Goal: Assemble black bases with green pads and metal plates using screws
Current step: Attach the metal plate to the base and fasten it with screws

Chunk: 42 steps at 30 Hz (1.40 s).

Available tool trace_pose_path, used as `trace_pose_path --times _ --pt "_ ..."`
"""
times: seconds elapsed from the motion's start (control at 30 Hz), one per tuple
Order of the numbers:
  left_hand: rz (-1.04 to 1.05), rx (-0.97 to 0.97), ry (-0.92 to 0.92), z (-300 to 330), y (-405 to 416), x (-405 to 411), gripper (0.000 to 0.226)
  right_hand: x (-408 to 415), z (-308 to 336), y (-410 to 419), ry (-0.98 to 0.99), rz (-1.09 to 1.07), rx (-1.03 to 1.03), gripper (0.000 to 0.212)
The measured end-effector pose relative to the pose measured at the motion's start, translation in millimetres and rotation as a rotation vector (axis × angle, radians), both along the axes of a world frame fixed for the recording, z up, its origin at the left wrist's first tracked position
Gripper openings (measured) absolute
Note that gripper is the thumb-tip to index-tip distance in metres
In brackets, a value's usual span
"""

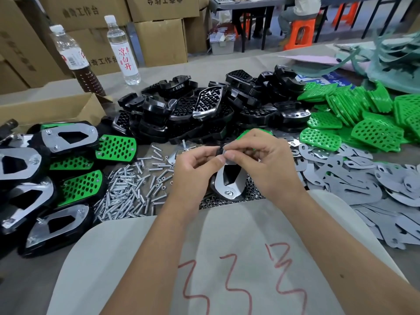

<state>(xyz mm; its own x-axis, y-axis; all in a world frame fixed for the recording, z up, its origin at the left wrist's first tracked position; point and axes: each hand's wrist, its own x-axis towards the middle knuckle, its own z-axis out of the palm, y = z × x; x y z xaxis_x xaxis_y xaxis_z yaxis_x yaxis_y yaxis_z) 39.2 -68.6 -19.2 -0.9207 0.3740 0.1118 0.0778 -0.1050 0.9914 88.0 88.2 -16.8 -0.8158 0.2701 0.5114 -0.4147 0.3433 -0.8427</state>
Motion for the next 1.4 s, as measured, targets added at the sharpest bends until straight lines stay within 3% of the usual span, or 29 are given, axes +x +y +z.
trace_pose_path --times 0.17,0.43,0.63,1.03,1.4 --pt "-0.002 -0.004 -0.033 -1 -1 -1 0.014 -3 -3 3 -0.040 0.015 -0.002 0.012" --pt "0.007 0.023 -0.064 -1 1 -2 0.034 -3 -3 13 -0.088 0.080 -0.005 0.015" --pt "-0.003 0.036 -0.028 -2 0 -1 0.017 -2 -5 15 -0.096 0.116 -0.038 0.012" --pt "-0.003 0.024 0.025 -2 -1 -1 0.021 -4 -7 10 -0.079 0.075 0.039 0.013" --pt "0.037 0.031 -0.006 -3 0 -2 0.018 -8 -10 12 -0.056 0.121 -0.057 0.015"
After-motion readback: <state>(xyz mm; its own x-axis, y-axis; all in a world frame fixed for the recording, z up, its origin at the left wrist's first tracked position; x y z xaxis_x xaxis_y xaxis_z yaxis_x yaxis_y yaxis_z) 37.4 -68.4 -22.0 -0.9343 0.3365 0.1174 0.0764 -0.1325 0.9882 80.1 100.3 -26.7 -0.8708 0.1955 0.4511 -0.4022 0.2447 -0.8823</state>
